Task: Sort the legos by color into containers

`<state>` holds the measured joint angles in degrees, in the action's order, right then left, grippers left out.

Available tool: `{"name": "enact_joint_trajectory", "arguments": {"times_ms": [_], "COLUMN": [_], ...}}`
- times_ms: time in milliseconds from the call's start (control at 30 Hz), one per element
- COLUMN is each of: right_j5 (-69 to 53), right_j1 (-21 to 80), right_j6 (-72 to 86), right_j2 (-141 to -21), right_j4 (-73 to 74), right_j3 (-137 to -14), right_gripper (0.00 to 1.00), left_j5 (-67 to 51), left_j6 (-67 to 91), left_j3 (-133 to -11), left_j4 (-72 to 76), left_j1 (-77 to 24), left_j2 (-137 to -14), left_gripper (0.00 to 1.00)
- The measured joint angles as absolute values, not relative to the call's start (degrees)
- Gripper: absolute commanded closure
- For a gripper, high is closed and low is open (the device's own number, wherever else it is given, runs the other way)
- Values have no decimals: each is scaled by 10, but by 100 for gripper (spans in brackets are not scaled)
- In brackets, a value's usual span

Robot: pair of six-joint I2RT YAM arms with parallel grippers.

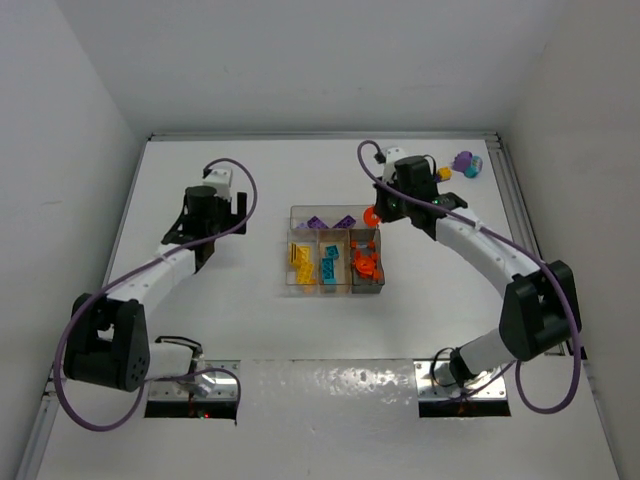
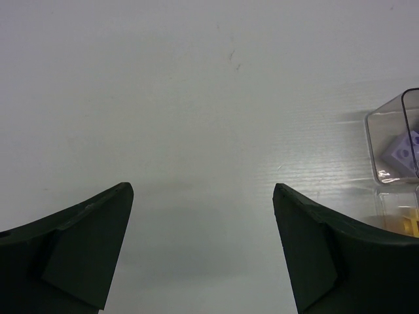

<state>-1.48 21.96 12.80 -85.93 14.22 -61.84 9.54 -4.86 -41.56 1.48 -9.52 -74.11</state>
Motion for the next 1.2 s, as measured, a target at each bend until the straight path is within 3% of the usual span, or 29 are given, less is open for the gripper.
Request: {"name": "enact_joint_trajectory", "arguments": {"times_ms": [300, 600, 733, 867, 933, 1000, 1033, 1067, 1133, 1200], "right_j5": [26, 48, 44, 40, 42, 46, 53, 61, 76, 93], "right_j1": [287, 292, 292, 293, 292, 292, 292, 292, 289, 279], "right_j6": [140, 167, 171, 174, 176, 176, 175, 175, 172, 180], "right_j2": [-850, -853, -856, -857, -857, -857, -857, -857, -857, -857], "right_j4": [198, 215, 218, 222, 224, 229, 235, 242, 255, 266], "right_j3": [-591, -569, -568, -568, -568, -572, -576, -584, -604, -635], "right_gripper": [100, 100, 59, 39, 38, 42, 49, 73, 97, 100], "left_j5": [81, 79, 77, 76, 75, 73, 73, 73, 73, 73], "left_j6": [-40, -31, -25, -22, -21, -20, -20, -20, -20, -20], "left_j3": [-395, -373, -363, -362, -362, -361, -360, -359, -355, -350], "left_j4": [10, 3, -2, -2, -2, -2, -1, -1, -1, 0], "left_j1": [-95, -95, -95, -95, -95, -95, -95, -95, -95, -95], "left_j2": [-701, -657, -653, -652, -652, -652, -652, -652, -652, -651], "left_gripper": [14, 14, 14, 14, 14, 14, 14, 14, 14, 14]}}
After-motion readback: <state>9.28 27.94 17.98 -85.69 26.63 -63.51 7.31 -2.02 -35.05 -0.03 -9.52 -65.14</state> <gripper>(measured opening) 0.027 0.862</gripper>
